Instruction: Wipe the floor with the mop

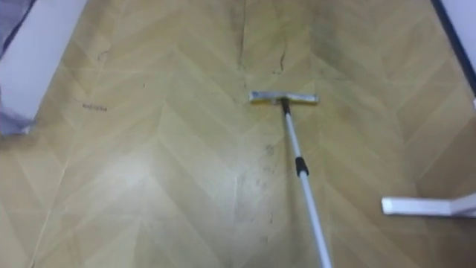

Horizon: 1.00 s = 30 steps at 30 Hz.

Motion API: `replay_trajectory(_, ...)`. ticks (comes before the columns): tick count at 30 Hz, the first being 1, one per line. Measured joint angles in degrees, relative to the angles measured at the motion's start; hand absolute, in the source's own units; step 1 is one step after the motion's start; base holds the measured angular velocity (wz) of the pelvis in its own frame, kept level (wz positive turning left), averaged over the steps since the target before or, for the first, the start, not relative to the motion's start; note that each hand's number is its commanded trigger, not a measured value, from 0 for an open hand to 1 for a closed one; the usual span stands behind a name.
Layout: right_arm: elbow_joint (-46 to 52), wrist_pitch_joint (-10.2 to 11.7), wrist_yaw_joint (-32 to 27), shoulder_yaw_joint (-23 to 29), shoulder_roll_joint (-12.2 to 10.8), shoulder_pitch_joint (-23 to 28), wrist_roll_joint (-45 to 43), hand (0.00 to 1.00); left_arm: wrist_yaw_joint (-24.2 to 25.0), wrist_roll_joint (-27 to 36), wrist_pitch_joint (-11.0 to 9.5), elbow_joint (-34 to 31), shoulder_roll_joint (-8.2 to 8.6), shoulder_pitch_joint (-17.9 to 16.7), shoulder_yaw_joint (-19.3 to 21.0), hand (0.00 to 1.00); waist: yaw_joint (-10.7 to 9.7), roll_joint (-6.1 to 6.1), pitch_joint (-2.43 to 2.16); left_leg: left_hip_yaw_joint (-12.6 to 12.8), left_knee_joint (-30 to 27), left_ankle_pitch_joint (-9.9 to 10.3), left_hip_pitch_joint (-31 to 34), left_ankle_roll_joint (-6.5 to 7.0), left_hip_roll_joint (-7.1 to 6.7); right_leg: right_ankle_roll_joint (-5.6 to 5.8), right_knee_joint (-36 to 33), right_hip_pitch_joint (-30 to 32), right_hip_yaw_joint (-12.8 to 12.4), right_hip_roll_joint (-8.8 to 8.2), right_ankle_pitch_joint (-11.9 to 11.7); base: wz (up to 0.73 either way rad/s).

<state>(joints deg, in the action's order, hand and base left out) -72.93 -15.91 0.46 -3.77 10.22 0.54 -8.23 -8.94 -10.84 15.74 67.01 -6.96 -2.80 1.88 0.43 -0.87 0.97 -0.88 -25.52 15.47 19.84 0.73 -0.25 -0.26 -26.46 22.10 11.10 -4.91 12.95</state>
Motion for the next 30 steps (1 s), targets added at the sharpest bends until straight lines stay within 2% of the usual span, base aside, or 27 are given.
replay_trajectory(1, -0.5, 0.0, -0.3, 0.0, 0.1, 0.0, 0.4, 1.0, -0.2, 0.0, 0.0, 0.0, 0.05, 0.0, 0.0, 0.0, 0.0, -0.03, 0.0, -0.1, -1.1, 0.4, 1.2, -0.13, 0.0, -0.14, -1.3, 1.2, -0.1, -0.07, 0.6, 0.04)
replay_trajectory(4, -3.1, 0.0, -1.6, -1.7, 0.3, 0.1, 3.7, 1.0, -0.6, 0.3, 0.3, 1.3, 0.18, -0.1, -0.4, 0.0, 0.7, -0.37, -0.09, -0.6, -9.8, 3.7, 7.5, -1.01, 0.66, -1.2, -8.7, 7.0, -0.2, -0.08, 3.9, 0.01)
replay_trajectory(5, -3.5, 0.0, -2.2, -3.2, 0.4, 0.3, 6.0, 1.0, -0.7, 1.7, 0.4, 2.1, -0.04, 0.0, -1.5, 0.0, 1.3, -0.49, -0.18, -1.2, -13.6, 5.3, 10.1, -1.48, 0.79, -1.62, -12.7, 9.4, -0.1, -0.22, 5.7, 0.07)
replay_trajectory(6, -3.5, 0.0, -2.4, -3.7, 0.4, 0.4, 7.3, 1.0, -0.7, 2.4, 0.5, 2.2, -0.11, 0.0, -1.8, 0.0, 1.4, -0.38, -0.24, -1.4, -15.5, 5.9, 11.3, -1.68, 0.75, -1.81, -14.7, 10.6, 0.0, -0.38, 6.6, 0.19)
replay_trajectory(7, -3.8, 0.2, -2.9, -4.0, 0.4, 0.3, 9.5, 1.0, -0.8, 4.0, 0.5, 2.2, -0.1, 0.0, -2.3, 0.0, 1.7, -0.27, -0.36, -1.8, -19.9, 6.8, 14.5, -2.15, 0.51, -2.4, -19.0, 13.4, 0.2, -1.05, 8.5, 0.25)
replay_trajectory(8, -5.0, 0.4, -3.1, -4.0, 0.3, -0.5, 10.3, 1.0, -0.8, 5.7, 0.4, 2.2, -0.02, 0.0, -2.8, 0.0, 1.9, -0.21, -0.4, -1.8, -24.3, 6.9, 17.5, -2.34, 0.54, -3.36, -22.5, 15.6, 0.4, -1.57, 10.3, 0.24)
replay_trajectory(9, -5.6, 0.4, -3.1, -4.0, 0.3, -1.1, 10.4, 1.0, -0.8, 6.7, 0.3, 2.2, -0.02, -0.1, -2.9, 0.0, 2.3, -0.23, -0.42, -1.8, -26.6, 6.9, 18.8, -2.36, 0.68, -3.66, -23.9, 16.6, 0.5, -1.58, 11.0, 0.09)
replay_trajectory(10, -7.3, 0.7, -3.2, -3.9, 0.4, -2.8, 10.5, 1.0, -1.1, 8.5, 0.3, 2.5, -0.07, -0.2, -3.7, 0.0, 3.4, -0.45, -0.49, -1.7, -32.0, 6.1, 21.8, -3.18, 1.51, -3.89, -26.3, 17.9, 0.4, -1.41, 12.3, -0.11)
replay_trajectory(11, -8.6, 1.0, -3.1, -4.1, 0.6, -4.5, 10.5, 1.0, -1.7, 10.9, 0.4, 2.9, -0.27, -0.4, -5.0, 0.0, 4.8, -0.49, -0.53, -1.4, -38.3, 2.5, 25.2, -3.69, 2.47, -4.62, -28.3, 18.5, 0.1, -0.73, 13.2, -0.18)
replay_trajectory(12, -9.3, 0.8, -2.9, -4.1, 0.8, -5.7, 10.5, 1.0, -2.0, 12.1, 0.4, 2.8, -0.4, -0.6, -5.9, 0.0, 5.4, -0.2, -0.45, -1.2, -41.5, -0.5, 27.0, -3.63, 2.61, -4.92, -29.2, 18.8, -0.3, -0.6, 13.5, -0.26)
replay_trajectory(13, -10.6, 0.6, -2.6, -4.0, 1.6, -8.7, 10.9, 1.0, -2.7, 14.9, 0.3, 2.9, -0.38, -0.8, -7.6, 0.0, 6.6, 0.87, 0.17, -1.0, -48.2, -8.8, 31.2, -3.52, 2.62, -5.53, -30.7, 19.2, -1.0, -0.6, 13.9, -0.35)
replay_trajectory(14, -10.9, 0.4, -1.9, -3.9, 3.1, -11.6, 11.5, 1.0, -3.0, 17.3, -0.1, 2.9, -0.06, -1.2, -9.1, 0.0, 7.9, 0.72, 0.1, -0.2, -57.2, -15.4, 36.0, -4.01, 2.55, -6.37, -31.8, 19.5, -1.3, -0.64, 14.0, -0.53)
replay_trajectory(15, -10.8, 0.6, -1.2, -3.9, 4.1, -14.6, 12.4, 1.0, -3.0, 19.3, -0.9, 2.7, -0.03, -1.5, -9.9, 0.0, 9.0, 0.87, 0.19, 1.2, -67.6, -16.0, 40.2, -3.72, 2.75, -7.01, -32.8, 19.7, -1.6, -0.75, 13.9, -0.49)
replay_trajectory(16, -10.8, 1.0, -0.7, -3.9, 4.5, -16.3, 12.4, 1.0, -3.0, 19.9, -1.3, 2.6, -0.07, -1.5, -9.9, 0.0, 9.5, 1.05, 0.29, 2.0, -71.4, -15.9, 42.0, -3.65, 2.57, -7.02, -33.0, 19.7, -1.9, -0.73, 13.9, -0.46)
replay_trajectory(17, -10.8, 2.0, 0.5, -4.0, 5.0, -19.5, 12.6, 1.0, -3.0, 20.2, -2.2, 2.5, -0.17, -1.5, -10.0, 0.0, 10.1, 1.71, 0.71, 3.6, -76.1, -15.4, 44.5, -3.32, 2.43, -7.0, -33.0, 19.7, -2.8, -0.73, 13.9, -0.33)
replay_trajectory(18, -10.8, 3.2, 1.5, -4.2, 5.1, -21.9, 13.2, 1.0, -3.0, 20.2, -3.1, 2.5, -0.32, -1.7, -10.0, 0.0, 11.0, 2.26, 1.08, 4.7, -76.7, -14.2, 45.4, -1.74, 2.55, -6.94, -33.0, 19.6, -3.8, -0.85, 13.9, -0.23)
replay_trajectory(19, -10.9, 3.9, 1.9, -4.7, 5.1, -22.5, 13.8, 1.0, -2.9, 20.2, -3.4, 2.7, -0.34, -1.7, -10.0, 0.0, 11.1, 2.7, 1.32, 4.9, -75.6, -13.6, 45.6, -1.14, 2.56, -6.83, -33.0, 19.5, -3.9, -1.02, 14.0, 0.04)
replay_trajectory(21, -10.6, 5.0, 3.1, -6.7, 5.7, -23.8, 17.1, 1.0, -2.3, 19.8, -4.1, 2.0, -0.58, -1.4, -10.0, 0.0, 10.9, 3.0, 1.3, 5.7, -65.7, -11.6, 43.8, -0.94, 2.42, -5.58, -33.0, 19.6, -4.5, -1.05, 14.7, 0.31)
replay_trajectory(22, -10.2, 5.0, 3.8, -8.0, 6.3, -23.6, 19.4, 1.0, -1.4, 18.7, -4.6, 1.6, -0.86, -1.2, -9.9, 0.0, 10.9, 2.89, 1.18, 6.1, -52.6, -9.9, 40.2, -0.95, 1.94, -5.2, -32.7, 19.5, -4.5, -0.89, 14.8, 0.45)
replay_trajectory(23, -10.0, 5.1, 4.3, -8.5, 7.2, -22.2, 21.2, 1.0, -0.4, 17.6, -4.8, 1.5, -0.94, -0.6, -9.7, 0.0, 10.6, 2.1, 0.69, 5.6, -39.1, -8.4, 35.5, -0.67, 1.44, -4.36, -32.1, 19.2, -3.4, -1.05, 15.3, 0.45)
replay_trajectory(24, -10.0, 5.1, 4.6, -8.5, 7.6, -21.4, 22.0, 1.0, 0.1, 17.2, -4.6, 1.6, -0.94, -0.6, -9.6, 0.0, 10.5, 1.58, 0.43, 5.4, -33.2, -7.8, 33.3, -0.48, 1.27, -4.11, -31.7, 18.9, -2.9, -1.01, 15.4, 0.44)
replay_trajectory(25, -10.0, 5.1, 4.9, -8.4, 8.3, -19.3, 22.7, 1.0, 1.1, 15.7, -3.9, 1.7, -0.95, -0.4, -9.3, 0.0, 10.0, 0.69, -0.15, 5.5, -25.6, -4.5, 29.8, 0.47, 1.15, -3.32, -31.0, 18.4, -2.5, -0.89, 15.9, 0.58)
replay_trajectory(26, -10.3, 5.1, 4.8, -8.3, 8.9, -16.9, 23.3, 1.0, 1.9, 14.9, -3.2, 2.0, -0.99, 0.8, -9.3, 0.0, 8.9, -0.17, -0.42, 5.8, -23.1, -2.1, 28.7, 2.3, -0.21, -2.52, -29.8, 17.5, -2.7, -1.27, 16.2, 0.67)
replay_trajectory(27, -10.8, 5.0, 4.8, -8.1, 9.1, -15.6, 23.5, 1.0, 2.2, 14.8, -3.1, 2.4, -0.96, 1.3, -9.3, 0.0, 8.3, -0.32, -0.48, 6.1, -22.2, -1.8, 28.3, 2.74, -0.62, -1.99, -29.1, 16.8, -3.0, -1.57, 16.2, 0.79)
replay_trajectory(28, -12.5, 4.6, 4.6, -8.0, 9.5, -13.1, 23.4, 1.0, 2.5, 14.8, -3.0, 2.8, -0.83, 2.0, -9.3, 0.0, 7.5, -0.87, -0.81, 8.0, -21.2, -0.7, 26.8, 4.39, -1.06, -1.28, -28.4, 15.5, -3.7, -2.69, 15.5, 0.62)
replay_trajectory(29, -13.8, 3.9, 4.3, -8.1, 10.3, -10.6, 23.4, 1.0, 2.5, 14.9, -2.9, 2.8, -0.65, 2.2, -8.7, 0.0, 7.2, -1.57, -0.88, 9.0, -21.8, 1.3, 26.2, 5.59, -1.8, -0.22, -32.5, 16.6, -6.6, -2.85, 14.4, 0.48)
replay_trajectory(30, -14.1, 3.3, 3.2, -8.4, 10.5, -7.6, 23.5, 1.0, 2.1, 14.9, -3.0, 2.2, -0.67, 2.6, -8.1, 0.0, 7.0, -2.47, -0.77, 9.0, -24.0, 3.7, 25.9, 6.71, -2.63, 0.44, -40.8, 20.7, -8.8, -2.92, 9.2, 0.2)
